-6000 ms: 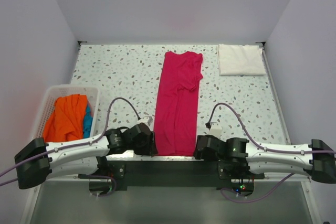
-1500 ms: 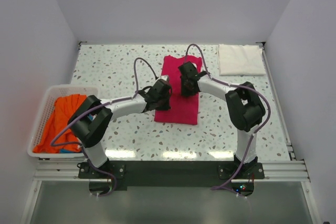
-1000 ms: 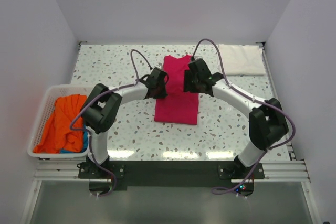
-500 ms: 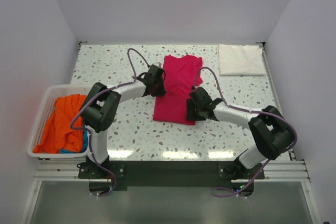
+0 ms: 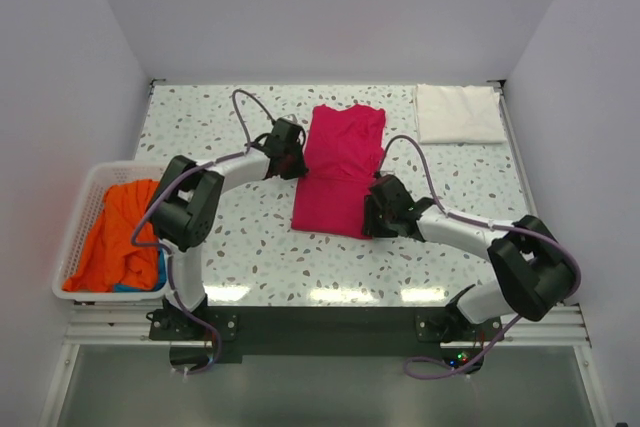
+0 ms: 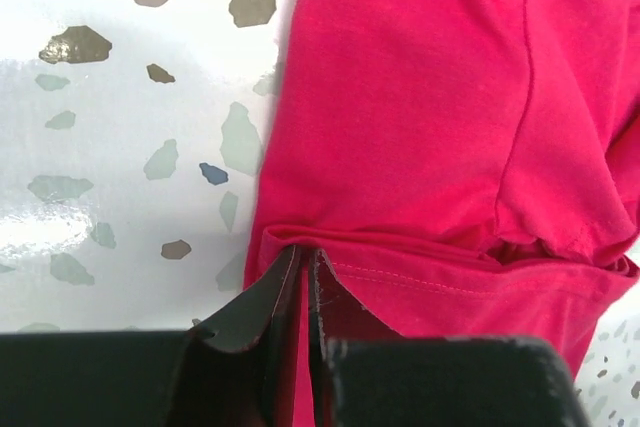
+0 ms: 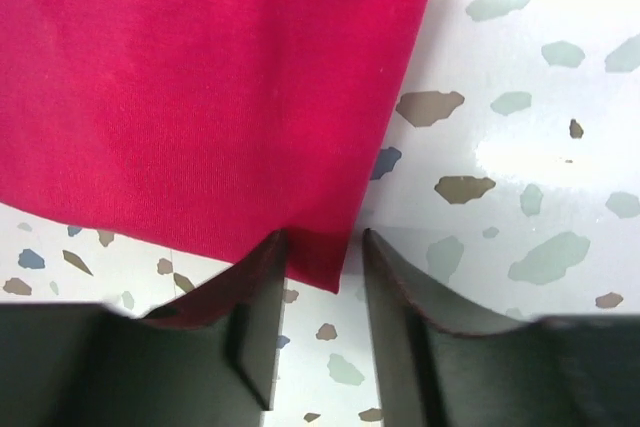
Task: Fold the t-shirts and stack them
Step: Fold the tshirt
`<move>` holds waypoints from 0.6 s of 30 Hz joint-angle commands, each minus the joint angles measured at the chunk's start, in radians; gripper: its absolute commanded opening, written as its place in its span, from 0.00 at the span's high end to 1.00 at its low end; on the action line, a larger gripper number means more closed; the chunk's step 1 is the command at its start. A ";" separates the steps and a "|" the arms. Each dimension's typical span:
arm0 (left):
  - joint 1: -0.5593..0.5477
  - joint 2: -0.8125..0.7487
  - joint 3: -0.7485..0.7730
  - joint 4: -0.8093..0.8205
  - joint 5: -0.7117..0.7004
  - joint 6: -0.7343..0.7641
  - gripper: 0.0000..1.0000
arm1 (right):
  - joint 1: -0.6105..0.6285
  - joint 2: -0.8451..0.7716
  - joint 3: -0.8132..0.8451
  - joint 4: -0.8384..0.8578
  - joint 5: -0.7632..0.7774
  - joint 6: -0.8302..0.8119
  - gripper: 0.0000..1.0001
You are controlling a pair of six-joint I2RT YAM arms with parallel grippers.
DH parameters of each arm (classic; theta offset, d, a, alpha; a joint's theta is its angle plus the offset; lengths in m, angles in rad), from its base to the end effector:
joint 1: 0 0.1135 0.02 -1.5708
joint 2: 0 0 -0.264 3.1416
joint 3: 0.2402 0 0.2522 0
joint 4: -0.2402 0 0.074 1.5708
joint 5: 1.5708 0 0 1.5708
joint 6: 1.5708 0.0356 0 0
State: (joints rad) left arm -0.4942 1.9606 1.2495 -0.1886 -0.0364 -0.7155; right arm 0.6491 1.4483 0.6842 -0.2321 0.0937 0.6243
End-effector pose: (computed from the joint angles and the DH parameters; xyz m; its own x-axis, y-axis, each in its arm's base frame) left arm 0.3644 -0.1949 0.1575 -0.8182 -0.3038 -0.4880 -0.1095 0.9158 -0.3864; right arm 0.2136 0.1579 0.1575 -0.8707 0.0699 -0.4869 -0.0645 0.9651 0.2540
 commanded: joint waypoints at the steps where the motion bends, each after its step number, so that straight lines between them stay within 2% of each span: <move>1: 0.005 -0.086 0.024 0.020 0.032 0.037 0.87 | 0.003 -0.031 -0.020 -0.056 0.012 0.012 0.55; 3: 0.005 -0.137 0.005 0.009 0.020 0.045 0.83 | 0.003 -0.049 -0.015 -0.071 0.011 0.011 0.51; 7: 0.005 -0.250 -0.089 -0.027 -0.022 0.056 0.58 | -0.003 -0.118 -0.002 -0.107 0.005 0.017 0.41; 9: 0.003 -0.322 -0.136 -0.038 -0.031 0.056 0.53 | -0.011 -0.150 -0.006 -0.121 0.001 0.032 0.39; 14: 0.000 -0.492 -0.344 -0.046 -0.016 0.051 0.50 | -0.022 -0.256 -0.020 -0.136 -0.005 0.092 0.39; 18: -0.010 -0.584 -0.484 -0.025 0.030 0.054 0.48 | -0.022 -0.273 -0.034 -0.095 -0.060 0.150 0.39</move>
State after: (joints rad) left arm -0.4953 1.4326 0.8429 -0.2173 -0.0429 -0.6838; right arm 0.6300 1.1923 0.6720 -0.3466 0.0788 0.7044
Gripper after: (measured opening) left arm 0.510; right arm 0.611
